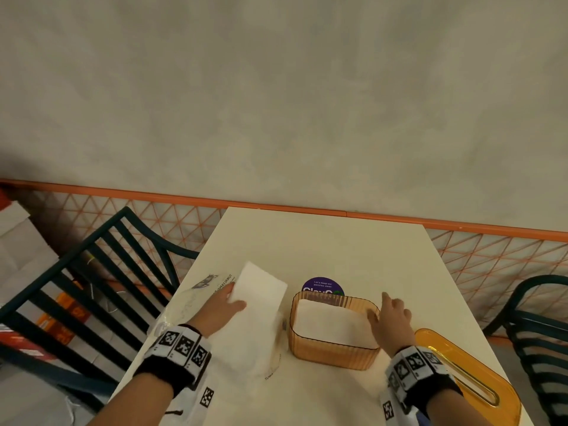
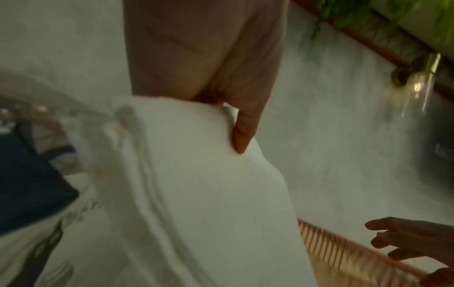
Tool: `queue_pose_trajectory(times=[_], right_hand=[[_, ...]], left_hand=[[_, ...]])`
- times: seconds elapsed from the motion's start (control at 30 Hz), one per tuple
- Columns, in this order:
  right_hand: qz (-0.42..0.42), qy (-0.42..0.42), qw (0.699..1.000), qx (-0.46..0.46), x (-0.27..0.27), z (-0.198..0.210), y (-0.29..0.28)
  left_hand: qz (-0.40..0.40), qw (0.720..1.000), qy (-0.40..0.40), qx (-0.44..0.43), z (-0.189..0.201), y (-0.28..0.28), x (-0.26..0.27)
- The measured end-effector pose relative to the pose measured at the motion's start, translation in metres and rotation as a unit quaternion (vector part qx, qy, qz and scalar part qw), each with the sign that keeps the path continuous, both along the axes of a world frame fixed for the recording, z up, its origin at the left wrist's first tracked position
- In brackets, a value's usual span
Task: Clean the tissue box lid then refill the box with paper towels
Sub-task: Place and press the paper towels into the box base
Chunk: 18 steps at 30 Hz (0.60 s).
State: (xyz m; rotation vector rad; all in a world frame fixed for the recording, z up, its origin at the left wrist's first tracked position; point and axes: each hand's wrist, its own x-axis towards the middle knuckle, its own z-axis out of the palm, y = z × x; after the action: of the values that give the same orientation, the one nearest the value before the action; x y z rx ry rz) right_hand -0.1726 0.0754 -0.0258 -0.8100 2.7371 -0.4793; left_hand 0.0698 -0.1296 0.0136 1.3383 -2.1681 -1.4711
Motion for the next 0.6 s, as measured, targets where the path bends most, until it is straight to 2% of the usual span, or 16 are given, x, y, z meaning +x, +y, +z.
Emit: queue_pose_trajectory(times=[0.07, 0.1, 0.17, 0.27, 0.33, 0.4, 0.47, 0.6], right_hand=[[0.008, -0.013, 0.995, -0.099, -0.004, 0.023, -0.007], [0.024, -0.044, 0.988, -0.146, -0.003, 0.035, -0.013], [0.074, -0.156, 0.964, -0.202, 0.009, 0.058, -0.027], [0.136, -0.305, 0.915, -0.226, 0.044, 0.076, -0.045], [0.133, -0.365, 0.89, -0.241, 0.064, 0.081, -0.053], [0.115, -0.404, 0.871, -0.256, 0.076, 0.083, -0.059], [0.092, -0.428, 0.857, -0.271, 0.082, 0.085, -0.063], [0.078, -0.424, 0.853, -0.295, 0.08, 0.084, -0.064]], left_hand=[[0.033, 0.995, 0.077, 0.056, 0.01, -0.003, 0.004], [0.044, 0.987, 0.119, 0.095, 0.013, -0.004, 0.004], [0.051, 0.959, 0.207, 0.184, 0.019, -0.002, 0.002], [0.052, 0.906, 0.303, 0.291, 0.027, 0.009, -0.007], [0.061, 0.882, 0.333, 0.329, 0.025, 0.018, -0.015], [0.064, 0.869, 0.35, 0.345, 0.023, 0.025, -0.021], [0.057, 0.864, 0.358, 0.349, 0.021, 0.031, -0.025], [0.04, 0.873, 0.352, 0.336, 0.016, 0.037, -0.032]])
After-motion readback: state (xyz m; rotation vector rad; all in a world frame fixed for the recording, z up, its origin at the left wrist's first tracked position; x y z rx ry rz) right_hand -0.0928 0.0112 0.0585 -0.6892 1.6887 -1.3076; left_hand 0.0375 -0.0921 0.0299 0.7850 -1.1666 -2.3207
